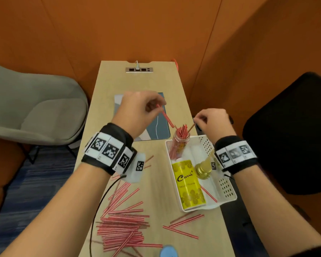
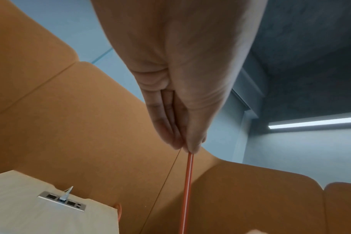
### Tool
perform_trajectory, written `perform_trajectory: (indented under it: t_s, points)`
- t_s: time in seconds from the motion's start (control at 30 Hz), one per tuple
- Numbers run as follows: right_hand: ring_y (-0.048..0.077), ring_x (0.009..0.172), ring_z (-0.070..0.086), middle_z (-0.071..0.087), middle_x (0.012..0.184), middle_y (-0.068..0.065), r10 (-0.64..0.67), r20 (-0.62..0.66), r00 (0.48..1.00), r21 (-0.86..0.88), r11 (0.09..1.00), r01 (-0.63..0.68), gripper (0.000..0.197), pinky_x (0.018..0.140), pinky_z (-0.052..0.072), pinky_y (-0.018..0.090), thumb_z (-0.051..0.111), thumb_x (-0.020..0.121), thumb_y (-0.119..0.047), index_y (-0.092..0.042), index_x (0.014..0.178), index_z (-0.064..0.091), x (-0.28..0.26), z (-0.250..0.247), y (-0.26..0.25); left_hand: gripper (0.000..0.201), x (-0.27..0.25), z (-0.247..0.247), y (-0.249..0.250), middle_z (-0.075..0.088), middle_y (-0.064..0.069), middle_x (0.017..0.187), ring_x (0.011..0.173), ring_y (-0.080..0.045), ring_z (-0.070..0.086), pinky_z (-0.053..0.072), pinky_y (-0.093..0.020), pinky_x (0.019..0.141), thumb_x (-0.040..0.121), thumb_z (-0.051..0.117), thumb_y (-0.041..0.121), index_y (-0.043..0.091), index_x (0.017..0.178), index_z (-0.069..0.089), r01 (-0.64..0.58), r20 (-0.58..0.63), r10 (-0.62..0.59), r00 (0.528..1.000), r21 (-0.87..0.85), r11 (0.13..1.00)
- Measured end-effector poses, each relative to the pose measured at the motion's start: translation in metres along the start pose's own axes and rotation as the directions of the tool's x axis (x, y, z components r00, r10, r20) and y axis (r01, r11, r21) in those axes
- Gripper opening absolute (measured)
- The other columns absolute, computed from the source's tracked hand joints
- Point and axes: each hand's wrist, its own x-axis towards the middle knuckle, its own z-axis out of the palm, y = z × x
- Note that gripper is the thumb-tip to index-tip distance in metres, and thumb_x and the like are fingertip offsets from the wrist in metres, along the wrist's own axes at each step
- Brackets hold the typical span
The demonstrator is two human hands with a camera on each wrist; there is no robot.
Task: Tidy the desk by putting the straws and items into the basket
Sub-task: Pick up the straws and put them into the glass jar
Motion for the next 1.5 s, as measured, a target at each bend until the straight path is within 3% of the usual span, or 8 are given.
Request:
perform_trajectory:
  t_s: [0.1, 0.33, 0.5, 0.67, 0.9, 1.07, 1.23, 1.5]
  points:
    - [0.017, 0.079, 0.065, 0.069, 0.081, -0.003, 0.014, 0.142, 0.990, 0.045, 0.999, -0.021, 0.016, 0.078, 0.055, 0.033, 0.066, 0.091, -0.031, -0.019, 0.099, 0.072, 0.002, 0.032, 0.006, 0.014, 0.025, 0.012, 0.010, 0.070, 0.005, 0.084, 0.077, -0.008, 0.065, 0.056, -0.027, 0.079, 0.087, 0.070, 0.011, 0.018, 0.098, 0.074, -0.021, 0.024, 0.020, 1.000, 0.051, 0.998]
    - [0.006, 0.051, 0.046, 0.054, 0.055, -0.007, 0.232, -0.031, 0.972, 0.419, 0.886, -0.198, 0.020, 0.056, 0.041, 0.022, 0.068, 0.090, -0.030, -0.022, 0.072, 0.064, -0.061, 0.029, 0.029, 0.017, 0.055, 0.059, 0.002, 0.069, 0.010, 0.085, 0.079, -0.011, 0.063, 0.056, -0.035, 0.078, 0.088, 0.068, 0.015, 0.026, 0.100, 0.072, -0.046, 0.147, 0.017, 0.989, 0.197, 0.979]
    - [0.006, 0.051, 0.049, 0.060, 0.061, -0.006, 0.120, 0.288, 0.950, 0.525, 0.810, -0.261, 0.017, 0.053, 0.036, 0.016, 0.069, 0.088, -0.031, -0.023, 0.074, 0.069, -0.139, 0.079, 0.005, 0.020, 0.055, 0.101, -0.016, 0.068, 0.012, 0.080, 0.077, -0.011, 0.065, 0.057, -0.036, 0.078, 0.083, 0.070, 0.013, 0.027, 0.098, 0.073, -0.010, 0.282, -0.067, 0.957, 0.262, 0.965]
    - [-0.002, 0.058, 0.052, 0.059, 0.070, -0.016, -0.035, 0.563, 0.826, 0.442, 0.857, -0.264, 0.018, 0.062, 0.042, 0.014, 0.064, 0.089, -0.038, -0.022, 0.089, 0.072, -0.191, 0.146, -0.025, 0.022, 0.037, 0.131, -0.035, 0.073, 0.007, 0.094, 0.087, -0.011, 0.066, 0.056, -0.034, 0.084, 0.081, 0.077, 0.025, 0.025, 0.102, 0.073, 0.031, 0.364, -0.116, 0.924, 0.232, 0.972]
    - [0.021, 0.093, 0.063, 0.061, 0.105, 0.001, -0.076, 0.639, 0.766, 0.262, 0.957, -0.123, 0.025, 0.083, 0.052, 0.032, 0.062, 0.087, -0.028, -0.024, 0.112, 0.066, -0.209, 0.211, -0.053, 0.031, -0.029, 0.104, -0.077, 0.063, 0.006, 0.108, 0.096, -0.009, 0.051, 0.039, -0.026, 0.086, 0.087, 0.070, 0.038, 0.024, 0.115, 0.067, 0.164, 0.093, -0.175, 0.980, 0.113, 0.980]
    - [0.024, 0.096, 0.062, 0.057, 0.111, 0.001, -0.081, 0.640, 0.764, 0.165, 0.986, -0.034, 0.031, 0.083, 0.052, 0.036, 0.061, 0.087, -0.018, -0.022, 0.117, 0.062, -0.208, 0.240, -0.067, 0.021, -0.131, 0.067, -0.136, 0.065, 0.010, 0.091, 0.080, -0.008, 0.057, 0.046, -0.024, 0.075, 0.084, 0.073, 0.022, 0.027, 0.104, 0.071, 0.506, 0.087, -0.529, 0.844, 0.199, 0.839]
    - [0.020, 0.092, 0.062, 0.061, 0.101, -0.001, -0.031, 0.588, 0.809, 0.118, 0.992, -0.048, 0.017, 0.077, 0.048, 0.029, 0.066, 0.090, -0.029, -0.022, 0.105, 0.069, -0.209, 0.251, -0.066, 0.015, -0.232, 0.072, -0.176, 0.069, 0.008, 0.085, 0.079, -0.014, 0.066, 0.058, -0.032, 0.079, 0.081, 0.073, 0.018, 0.026, 0.093, 0.074, 0.821, 0.078, -0.837, 0.542, 0.164, 0.547]
    - [0.014, 0.084, 0.062, 0.068, 0.091, -0.003, 0.001, 0.557, 0.830, 0.083, 0.995, -0.057, 0.009, 0.073, 0.048, 0.026, 0.064, 0.090, -0.027, -0.020, 0.091, 0.070, -0.208, 0.242, -0.066, 0.007, -0.269, 0.096, -0.195, 0.071, 0.004, 0.073, 0.068, -0.012, 0.065, 0.054, -0.024, 0.072, 0.074, 0.082, 0.020, 0.021, 0.079, 0.078, 0.835, 0.089, -0.838, 0.539, 0.081, 0.545]
